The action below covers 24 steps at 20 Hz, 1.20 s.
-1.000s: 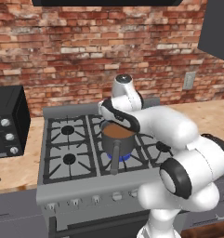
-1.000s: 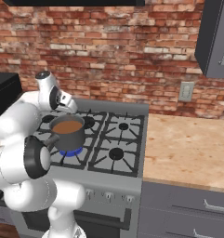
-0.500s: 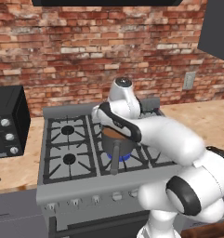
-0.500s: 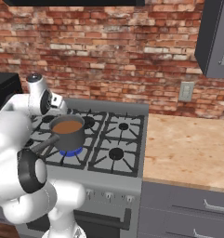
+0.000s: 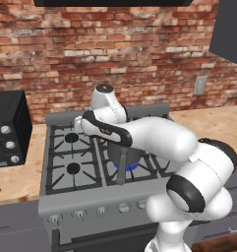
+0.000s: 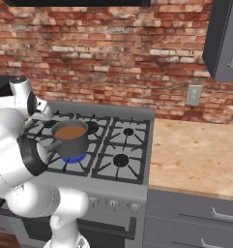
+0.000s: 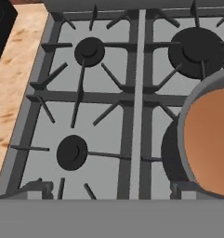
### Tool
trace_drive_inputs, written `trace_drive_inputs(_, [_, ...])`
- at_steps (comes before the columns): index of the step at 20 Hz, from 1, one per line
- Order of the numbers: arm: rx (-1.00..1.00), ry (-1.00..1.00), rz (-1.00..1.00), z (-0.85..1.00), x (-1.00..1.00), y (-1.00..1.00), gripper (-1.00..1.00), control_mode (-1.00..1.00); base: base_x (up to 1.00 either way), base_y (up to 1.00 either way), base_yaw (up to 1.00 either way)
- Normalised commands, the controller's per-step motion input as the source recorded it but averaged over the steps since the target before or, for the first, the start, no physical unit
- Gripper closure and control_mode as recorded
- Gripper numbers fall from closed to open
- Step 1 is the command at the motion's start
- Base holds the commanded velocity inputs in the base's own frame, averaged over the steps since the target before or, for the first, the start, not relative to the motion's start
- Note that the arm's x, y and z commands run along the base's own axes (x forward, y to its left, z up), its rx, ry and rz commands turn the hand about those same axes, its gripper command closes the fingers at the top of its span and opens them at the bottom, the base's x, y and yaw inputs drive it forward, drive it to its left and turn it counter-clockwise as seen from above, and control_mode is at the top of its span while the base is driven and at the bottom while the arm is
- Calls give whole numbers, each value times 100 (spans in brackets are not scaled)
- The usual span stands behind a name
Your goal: Pick up the sugar cube(s) and place them in the saucepan with hot chocolate.
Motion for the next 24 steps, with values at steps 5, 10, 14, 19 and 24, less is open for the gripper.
trace_drive_inputs(5, [0, 10, 9, -26, -8, 29, -100, -100, 0, 0, 0])
trace_drive_inputs(10, [0, 0, 4, -35, -23, 9, -100, -100, 0, 0, 0])
trace_drive_inputs(14, [-1, 0, 2, -40, -45, 17, -100, -100, 0, 0, 0])
trace_drive_inputs(19, [-2, -1, 4, -20, -50, 15, -100, -100, 0, 0, 0])
trace_drive_inputs(24, [-4, -1, 14, -3, -59, 23, -100, -100, 0, 0, 0])
